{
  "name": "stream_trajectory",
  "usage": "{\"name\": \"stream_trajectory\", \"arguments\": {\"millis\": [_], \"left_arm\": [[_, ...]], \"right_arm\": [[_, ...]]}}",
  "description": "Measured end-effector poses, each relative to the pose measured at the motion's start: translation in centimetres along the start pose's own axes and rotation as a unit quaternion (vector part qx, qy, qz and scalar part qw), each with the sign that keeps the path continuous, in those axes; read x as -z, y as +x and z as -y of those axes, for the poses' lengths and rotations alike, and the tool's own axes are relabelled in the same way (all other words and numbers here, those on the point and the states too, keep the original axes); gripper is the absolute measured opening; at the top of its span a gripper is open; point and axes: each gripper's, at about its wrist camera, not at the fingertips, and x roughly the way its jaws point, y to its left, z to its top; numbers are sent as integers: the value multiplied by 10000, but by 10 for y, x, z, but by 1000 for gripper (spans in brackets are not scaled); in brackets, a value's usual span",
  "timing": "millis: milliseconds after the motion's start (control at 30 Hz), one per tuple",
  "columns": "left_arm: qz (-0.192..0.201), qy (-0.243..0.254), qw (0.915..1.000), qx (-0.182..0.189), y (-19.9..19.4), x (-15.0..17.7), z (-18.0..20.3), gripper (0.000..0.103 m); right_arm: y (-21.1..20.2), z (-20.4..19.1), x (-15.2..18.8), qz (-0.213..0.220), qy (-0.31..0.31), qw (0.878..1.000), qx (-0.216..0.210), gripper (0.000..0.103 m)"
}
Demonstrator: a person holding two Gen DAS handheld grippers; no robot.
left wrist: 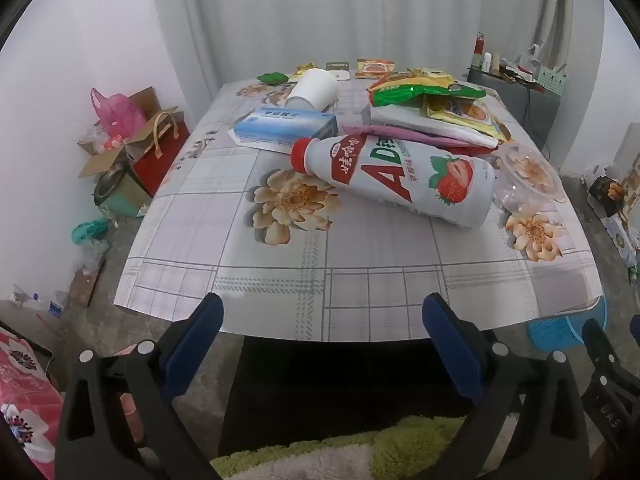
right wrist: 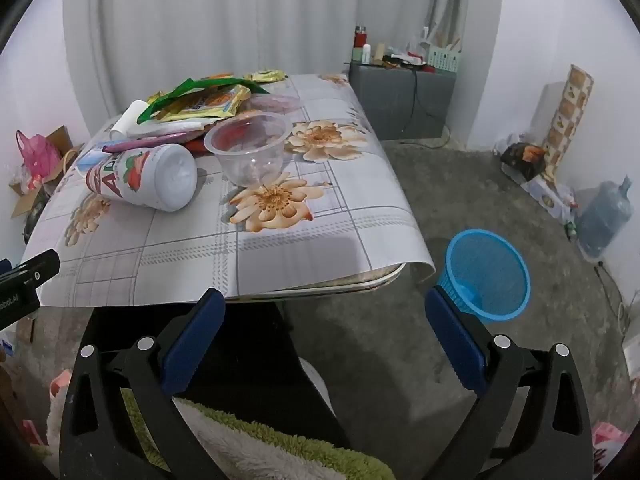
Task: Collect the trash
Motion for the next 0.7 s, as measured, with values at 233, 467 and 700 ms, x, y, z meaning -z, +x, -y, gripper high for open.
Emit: {"name": "stream_trajectory", "arguments": {"millis": [233,467,700], "left_arm": [[47,-26,10000,14,-3,0,3,97],[5,-35,10000,44,2,-1,2,97],[13,-36,10000,45,1,-2,2,97]], "right_arm": [[-1,0,0,15,-12,10000,1,95],[-1,2,-1,8,-5,10000,-5,95],[0,1,0,8,-10,10000,-9,95]]}}
